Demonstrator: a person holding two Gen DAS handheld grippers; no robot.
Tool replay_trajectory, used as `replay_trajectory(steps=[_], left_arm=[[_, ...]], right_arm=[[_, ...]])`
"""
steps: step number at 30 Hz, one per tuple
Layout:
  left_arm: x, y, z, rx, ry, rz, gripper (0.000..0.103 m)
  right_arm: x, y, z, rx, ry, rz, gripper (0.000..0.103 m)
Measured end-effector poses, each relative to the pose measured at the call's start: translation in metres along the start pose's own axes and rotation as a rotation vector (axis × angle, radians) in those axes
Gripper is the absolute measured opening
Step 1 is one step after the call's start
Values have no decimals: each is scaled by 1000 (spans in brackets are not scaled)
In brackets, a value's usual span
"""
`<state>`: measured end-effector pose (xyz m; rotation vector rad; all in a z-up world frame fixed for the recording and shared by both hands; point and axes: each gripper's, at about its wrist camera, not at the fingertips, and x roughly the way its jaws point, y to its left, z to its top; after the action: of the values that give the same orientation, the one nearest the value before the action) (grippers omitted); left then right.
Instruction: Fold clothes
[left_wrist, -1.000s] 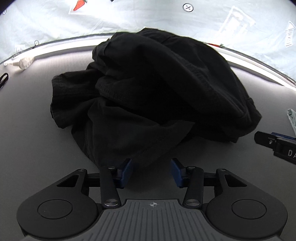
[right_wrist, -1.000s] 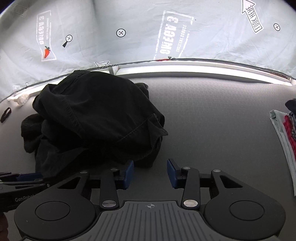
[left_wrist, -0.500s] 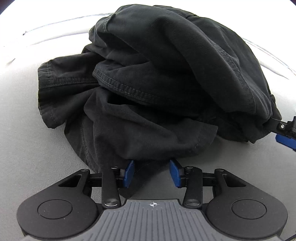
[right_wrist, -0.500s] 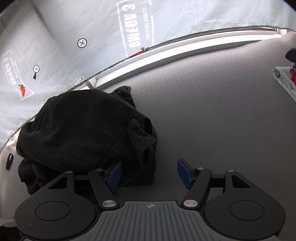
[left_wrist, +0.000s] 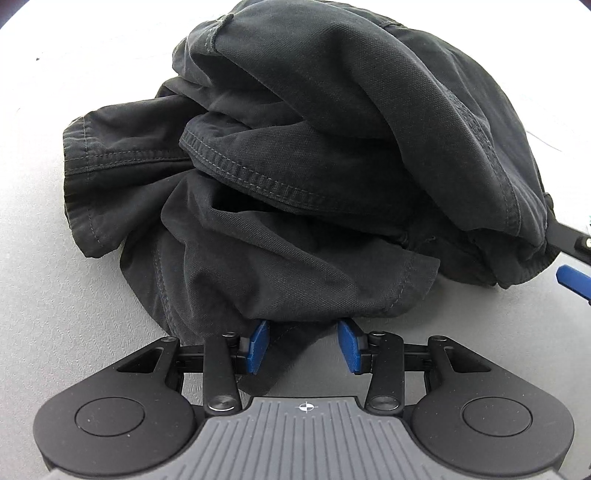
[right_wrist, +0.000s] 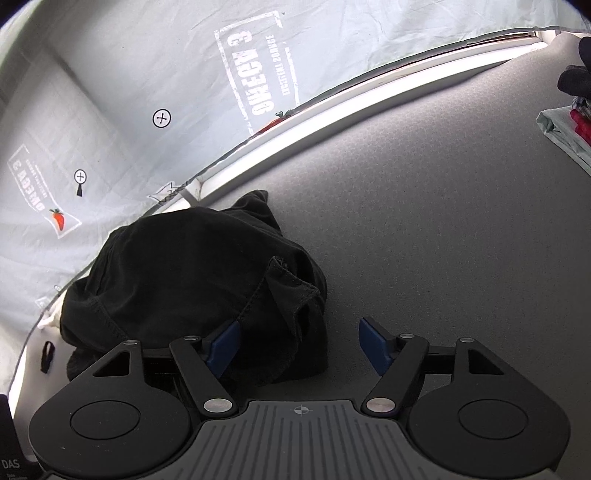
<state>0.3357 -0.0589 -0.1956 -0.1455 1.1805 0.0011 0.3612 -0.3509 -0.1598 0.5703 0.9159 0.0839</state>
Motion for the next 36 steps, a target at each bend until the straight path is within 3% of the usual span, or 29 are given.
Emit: replay_trajectory(steps=[3, 7, 9, 11, 13, 19, 20, 22, 29, 31, 33, 36], left_arm=[[-1, 0, -3, 9, -2, 5, 47], [-2, -1, -6, 17, -2, 16, 47], [-4, -1, -8, 21, -4, 21, 47], [-5, -2, -11, 27, -8, 27, 47], [-6, -3, -14, 33, -10, 34, 47], [-9, -6, -21, 36, -21, 58, 48], [-9, -6, -23, 39, -23, 60, 48], [-13, -7, -27, 58, -24, 64, 48], [-45, 10, -38, -12, -40, 9, 51], [-65, 19, -40, -51, -71, -40, 52], [-76, 34, -28, -82, -108, -87, 55], [-93, 15, -7, -115, -148, -110, 59]], right_arm=[[4, -10, 4, 86, 7, 5, 92], [13, -22, 6, 167, 47, 88, 92], [17, -22, 7, 162, 60, 115, 87], [21, -21, 8, 156, 71, 140, 80], [23, -19, 10, 156, 80, 162, 64], [24, -5, 8, 102, 66, 120, 47], [20, -4, 5, 99, 46, 110, 40], [13, 1, -1, 64, 14, 39, 12], [-20, 7, -23, -28, -97, 5, 10], [-29, 13, -29, -65, -112, -17, 9], [-38, 18, -35, -97, -121, -33, 9], [-53, 26, -47, -158, -134, -55, 8]])
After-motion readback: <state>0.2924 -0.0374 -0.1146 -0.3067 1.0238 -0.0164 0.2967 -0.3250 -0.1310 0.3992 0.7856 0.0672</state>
